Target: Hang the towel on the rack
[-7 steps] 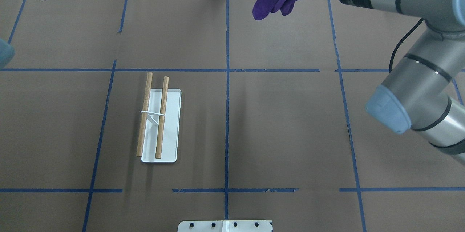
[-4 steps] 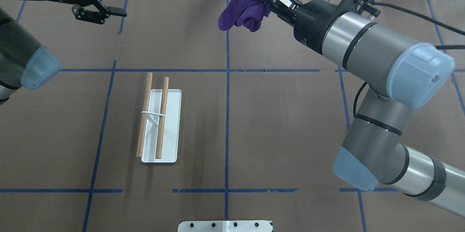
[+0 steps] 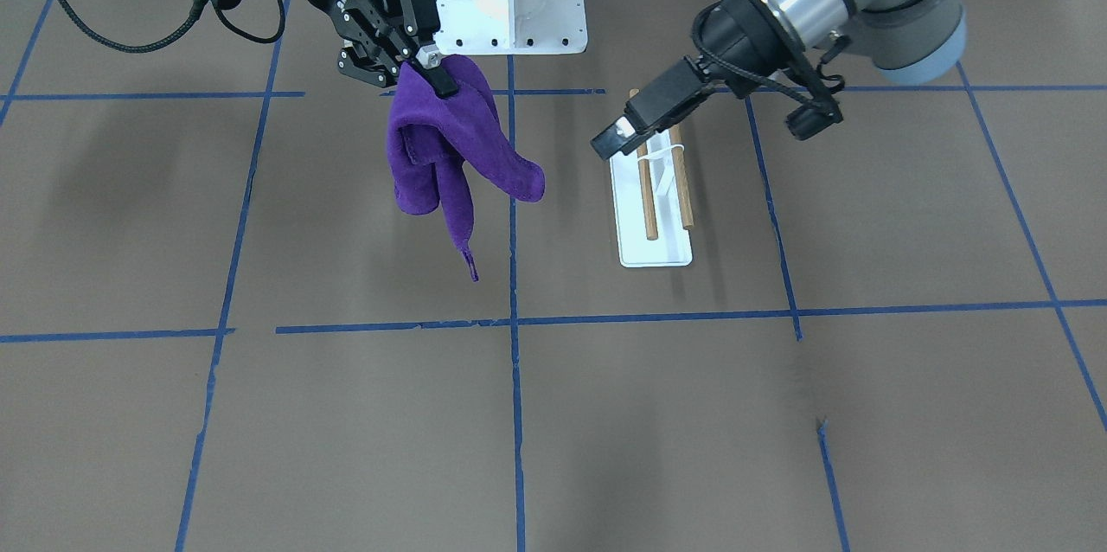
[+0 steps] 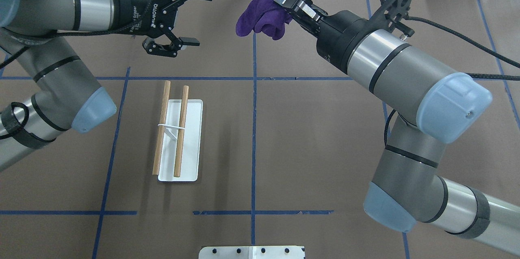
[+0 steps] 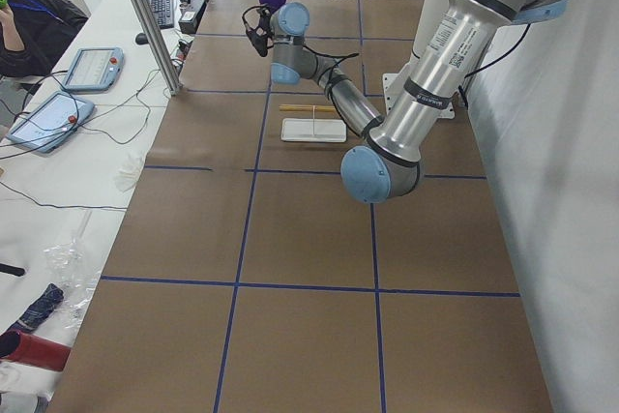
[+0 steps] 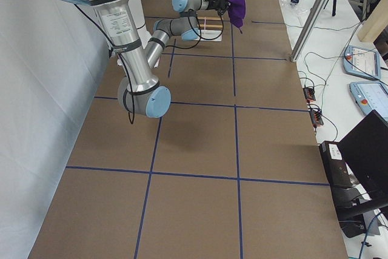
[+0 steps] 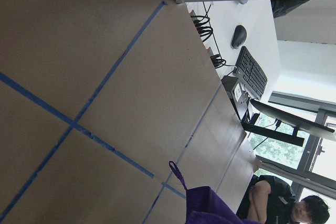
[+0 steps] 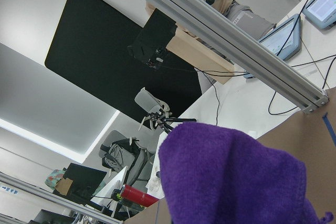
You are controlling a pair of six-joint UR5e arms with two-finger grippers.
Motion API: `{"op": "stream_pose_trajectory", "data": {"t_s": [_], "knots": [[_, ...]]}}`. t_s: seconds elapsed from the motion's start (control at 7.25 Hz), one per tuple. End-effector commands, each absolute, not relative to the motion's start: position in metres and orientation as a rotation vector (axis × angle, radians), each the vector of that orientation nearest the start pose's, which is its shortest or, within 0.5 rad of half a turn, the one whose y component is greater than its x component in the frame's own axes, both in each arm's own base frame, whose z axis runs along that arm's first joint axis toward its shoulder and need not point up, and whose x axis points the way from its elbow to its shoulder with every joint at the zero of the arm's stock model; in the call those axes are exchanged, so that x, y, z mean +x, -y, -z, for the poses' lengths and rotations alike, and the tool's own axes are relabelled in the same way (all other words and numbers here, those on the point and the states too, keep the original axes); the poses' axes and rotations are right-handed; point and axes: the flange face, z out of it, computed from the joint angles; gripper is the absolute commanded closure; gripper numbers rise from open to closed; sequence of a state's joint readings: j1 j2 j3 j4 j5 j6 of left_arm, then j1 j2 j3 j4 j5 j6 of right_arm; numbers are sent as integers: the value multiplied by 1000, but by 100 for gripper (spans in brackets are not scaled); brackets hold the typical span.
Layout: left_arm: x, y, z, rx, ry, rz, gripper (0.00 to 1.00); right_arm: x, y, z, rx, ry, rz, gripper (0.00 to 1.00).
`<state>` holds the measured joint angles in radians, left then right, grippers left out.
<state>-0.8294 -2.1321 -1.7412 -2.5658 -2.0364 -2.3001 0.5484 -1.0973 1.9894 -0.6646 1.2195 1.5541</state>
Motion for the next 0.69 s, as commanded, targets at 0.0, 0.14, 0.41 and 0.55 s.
{"op": "stream_pose_trajectory", "data": {"t_s": [0.0, 0.14, 0.41, 0.55], "knots": [[358, 484, -129, -346, -1765, 764, 0, -344, 409, -113, 772, 1681, -707, 100], [364, 480, -127, -369, -1763, 765, 0, -344, 409, -113, 774, 1680, -710, 100], [379, 488, -122, -392, -1752, 780, 0, -340, 405, -110, 778, 1713, -709, 100], [382, 492, -120, -398, -1747, 787, 0, -343, 403, -111, 772, 1718, -705, 100]]}}
